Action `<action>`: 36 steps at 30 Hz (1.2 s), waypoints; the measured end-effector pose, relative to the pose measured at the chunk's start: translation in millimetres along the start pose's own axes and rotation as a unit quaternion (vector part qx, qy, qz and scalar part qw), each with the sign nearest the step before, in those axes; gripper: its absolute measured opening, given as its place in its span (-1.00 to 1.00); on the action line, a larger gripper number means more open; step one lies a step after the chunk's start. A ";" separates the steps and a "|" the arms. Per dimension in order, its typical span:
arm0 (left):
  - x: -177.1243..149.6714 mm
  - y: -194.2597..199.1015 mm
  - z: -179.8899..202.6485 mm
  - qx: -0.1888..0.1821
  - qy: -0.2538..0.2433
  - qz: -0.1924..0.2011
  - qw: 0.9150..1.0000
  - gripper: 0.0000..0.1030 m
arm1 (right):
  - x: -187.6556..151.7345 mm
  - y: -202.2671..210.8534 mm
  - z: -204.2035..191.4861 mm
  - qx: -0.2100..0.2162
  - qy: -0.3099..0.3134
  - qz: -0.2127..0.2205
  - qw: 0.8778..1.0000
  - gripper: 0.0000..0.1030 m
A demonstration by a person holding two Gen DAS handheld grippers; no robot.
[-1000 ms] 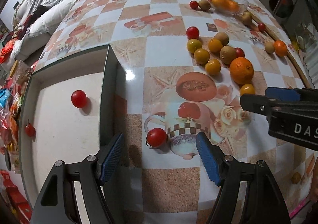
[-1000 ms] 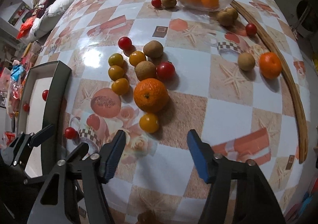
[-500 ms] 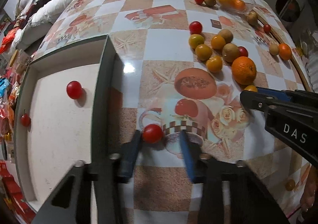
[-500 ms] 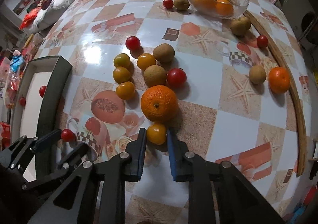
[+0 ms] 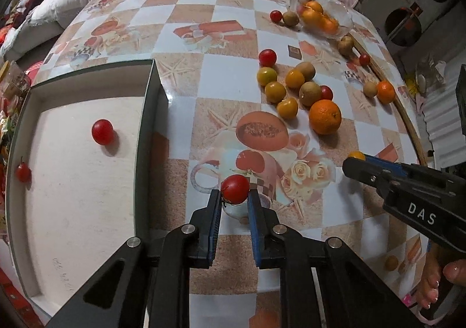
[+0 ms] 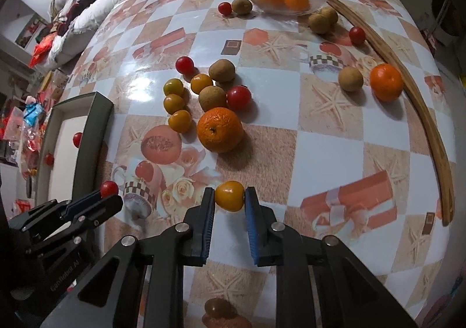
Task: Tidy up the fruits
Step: 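Carry both tomatoes into the white tray and open both tools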
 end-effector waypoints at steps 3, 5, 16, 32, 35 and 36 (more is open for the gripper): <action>-0.5 -3.8 -0.3 0.002 -0.005 -0.002 1.000 -0.62 | -2.0 3.5 0.9 0.001 -0.002 0.000 1.000 -0.56; -1.4 -2.8 -1.4 0.000 -0.002 -0.002 1.000 -0.62 | -2.3 6.4 1.1 0.001 -0.004 0.002 1.000 -0.56; 5.1 36.0 -13.8 -0.004 0.016 0.041 0.999 -0.62 | 4.2 21.0 -20.7 0.006 0.023 0.012 1.000 -0.56; -8.4 77.7 -94.5 0.040 0.089 0.086 0.992 -0.62 | 18.2 18.9 -108.1 0.035 0.106 0.011 0.994 -0.56; -14.8 80.3 -114.7 0.052 0.108 0.088 0.989 -0.62 | 21.1 15.4 -132.3 0.044 0.129 0.009 0.991 -0.56; -17.3 80.9 -121.0 0.055 0.114 0.088 0.988 -0.62 | 21.7 14.2 -139.0 0.047 0.135 0.008 0.990 -0.56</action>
Point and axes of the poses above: each gripper's, at about its wrist camera, not at the fingertips, and y roughly against the way its jaws point, z to its right, x to its top, the point moved 5 cm from there along -y, roughly the way its jaws point, and after that the axes turned 1 degree about -x, right-handed, at the moved point
